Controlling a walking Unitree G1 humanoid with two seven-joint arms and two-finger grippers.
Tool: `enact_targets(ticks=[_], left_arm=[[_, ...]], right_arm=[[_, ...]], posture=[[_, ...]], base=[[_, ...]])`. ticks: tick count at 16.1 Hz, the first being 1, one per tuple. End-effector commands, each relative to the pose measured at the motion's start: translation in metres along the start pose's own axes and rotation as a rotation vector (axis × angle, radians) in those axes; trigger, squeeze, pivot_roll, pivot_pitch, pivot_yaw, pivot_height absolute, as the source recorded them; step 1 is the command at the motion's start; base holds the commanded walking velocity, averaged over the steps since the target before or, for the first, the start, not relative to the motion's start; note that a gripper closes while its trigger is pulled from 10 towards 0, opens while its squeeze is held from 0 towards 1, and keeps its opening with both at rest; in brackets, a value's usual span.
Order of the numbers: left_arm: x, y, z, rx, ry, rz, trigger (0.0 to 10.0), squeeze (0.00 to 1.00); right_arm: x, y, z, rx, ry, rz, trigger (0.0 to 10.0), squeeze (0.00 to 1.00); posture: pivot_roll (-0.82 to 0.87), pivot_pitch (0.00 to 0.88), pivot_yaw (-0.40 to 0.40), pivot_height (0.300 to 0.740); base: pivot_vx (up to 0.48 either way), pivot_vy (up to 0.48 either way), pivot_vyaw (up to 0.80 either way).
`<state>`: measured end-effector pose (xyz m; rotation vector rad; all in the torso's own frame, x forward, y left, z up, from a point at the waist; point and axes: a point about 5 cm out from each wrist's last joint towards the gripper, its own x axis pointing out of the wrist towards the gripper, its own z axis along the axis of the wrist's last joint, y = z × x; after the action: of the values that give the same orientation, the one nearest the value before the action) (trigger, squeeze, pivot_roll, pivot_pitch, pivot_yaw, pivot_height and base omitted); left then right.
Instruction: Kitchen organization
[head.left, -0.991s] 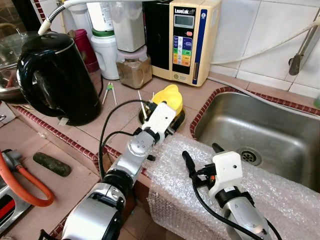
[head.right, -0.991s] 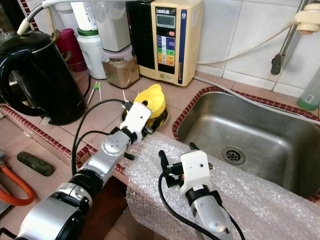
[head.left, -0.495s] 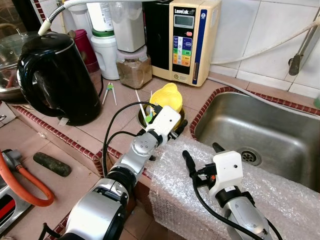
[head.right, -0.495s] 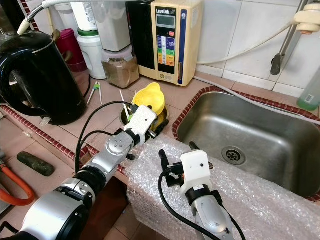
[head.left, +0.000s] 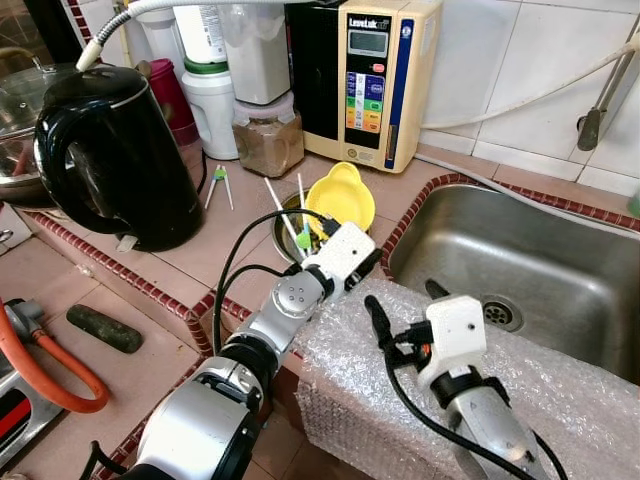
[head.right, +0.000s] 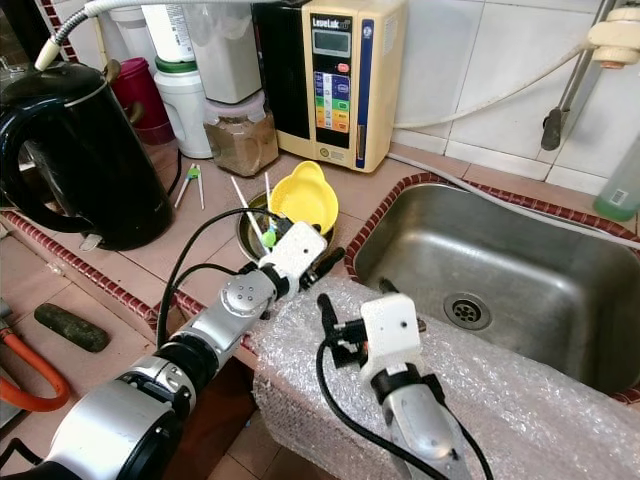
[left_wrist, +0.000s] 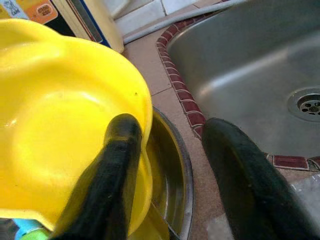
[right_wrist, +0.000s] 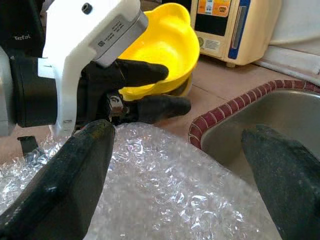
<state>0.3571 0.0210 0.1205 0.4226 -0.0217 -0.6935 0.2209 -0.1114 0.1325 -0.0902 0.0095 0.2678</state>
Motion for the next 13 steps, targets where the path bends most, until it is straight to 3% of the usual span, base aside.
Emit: enact_targets(ticks=[1, 7, 13], left_arm=[[0.0001, 0.0004, -0.0010, 0.025, 0.012, -0.020, 0.0, 0.00], [-0.0041, 0.0053, -0.0062, 0.040, 0.017, -0.007, 0.0, 0.00], [-0.0043, 0.0064, 0.0016, 0.047, -0.054, 0.013, 0.0, 0.00]], right_arm=[[0.0007, -0.0017, 0.0013, 0.002, 0.000, -0.012, 10.0, 0.00], [0.0046, -0.0024, 0.0034, -0.002, -0.009, 0.002, 10.0, 0.00], [0.0068, -0.0031, 0.0034, -0.006, -0.008, 0.008, 10.0, 0.00]], posture=[[-0.06, 0.000, 0.075, 0.740], [-0.04, 0.000, 0.063, 0.740], [-0.05, 0.000, 0.056, 0.740]], base=[[0.000, 0.000, 0.00], [0.000, 0.000, 0.00], [0.000, 0.000, 0.00]])
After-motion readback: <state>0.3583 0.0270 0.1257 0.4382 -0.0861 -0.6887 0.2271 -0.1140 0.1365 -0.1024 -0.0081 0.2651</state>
